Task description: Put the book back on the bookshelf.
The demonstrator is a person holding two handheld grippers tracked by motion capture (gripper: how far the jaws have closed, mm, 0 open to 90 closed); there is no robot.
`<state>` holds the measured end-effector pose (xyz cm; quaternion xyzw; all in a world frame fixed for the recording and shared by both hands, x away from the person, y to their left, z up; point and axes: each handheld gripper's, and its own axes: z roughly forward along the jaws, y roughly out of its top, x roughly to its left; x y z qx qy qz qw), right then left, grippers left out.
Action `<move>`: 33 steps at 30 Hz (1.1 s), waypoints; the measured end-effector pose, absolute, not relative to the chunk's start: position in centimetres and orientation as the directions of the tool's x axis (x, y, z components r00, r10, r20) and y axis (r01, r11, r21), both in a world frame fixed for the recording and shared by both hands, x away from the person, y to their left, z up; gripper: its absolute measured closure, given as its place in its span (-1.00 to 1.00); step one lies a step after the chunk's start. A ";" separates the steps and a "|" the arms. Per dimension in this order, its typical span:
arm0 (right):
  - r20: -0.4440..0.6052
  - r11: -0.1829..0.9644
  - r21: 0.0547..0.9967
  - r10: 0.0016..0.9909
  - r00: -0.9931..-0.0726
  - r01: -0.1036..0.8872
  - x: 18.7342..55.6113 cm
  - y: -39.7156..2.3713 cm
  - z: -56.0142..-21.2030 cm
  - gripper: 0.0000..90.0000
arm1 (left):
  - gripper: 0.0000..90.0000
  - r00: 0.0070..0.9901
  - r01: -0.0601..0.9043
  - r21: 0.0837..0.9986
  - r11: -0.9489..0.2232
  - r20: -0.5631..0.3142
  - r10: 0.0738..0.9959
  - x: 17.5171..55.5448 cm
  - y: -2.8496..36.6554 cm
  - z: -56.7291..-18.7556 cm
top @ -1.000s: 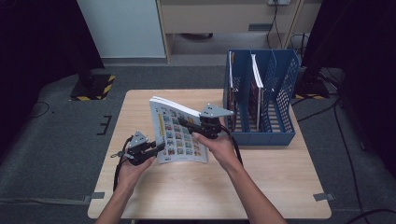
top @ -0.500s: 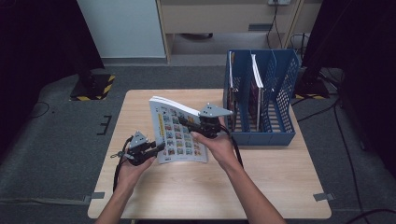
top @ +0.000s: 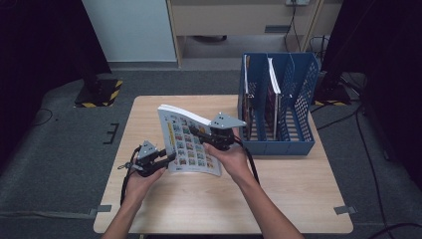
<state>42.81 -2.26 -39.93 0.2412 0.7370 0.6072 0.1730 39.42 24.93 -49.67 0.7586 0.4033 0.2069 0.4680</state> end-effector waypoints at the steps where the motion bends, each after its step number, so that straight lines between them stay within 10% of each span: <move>1: 0.038 0.146 0.979 0.566 -0.824 0.145 42.8 -2.3 -39.9 0.64 | 0.14 0.589 0.418 0.877 -0.237 -0.064 0.806 39.4 24.9 -49.7; 20: 0.035 0.087 0.990 0.613 -0.790 0.111 42.0 -5.2 -38.2 0.64 | -0.79 0.453 0.566 0.771 -0.293 0.006 0.891 40.5 28.3 -52.1; 33: 0.033 0.091 0.990 0.606 -0.794 0.111 41.4 -5.8 -38.0 0.64 | -0.88 0.464 0.613 0.715 -0.336 0.019 0.886 40.8 27.5 -53.4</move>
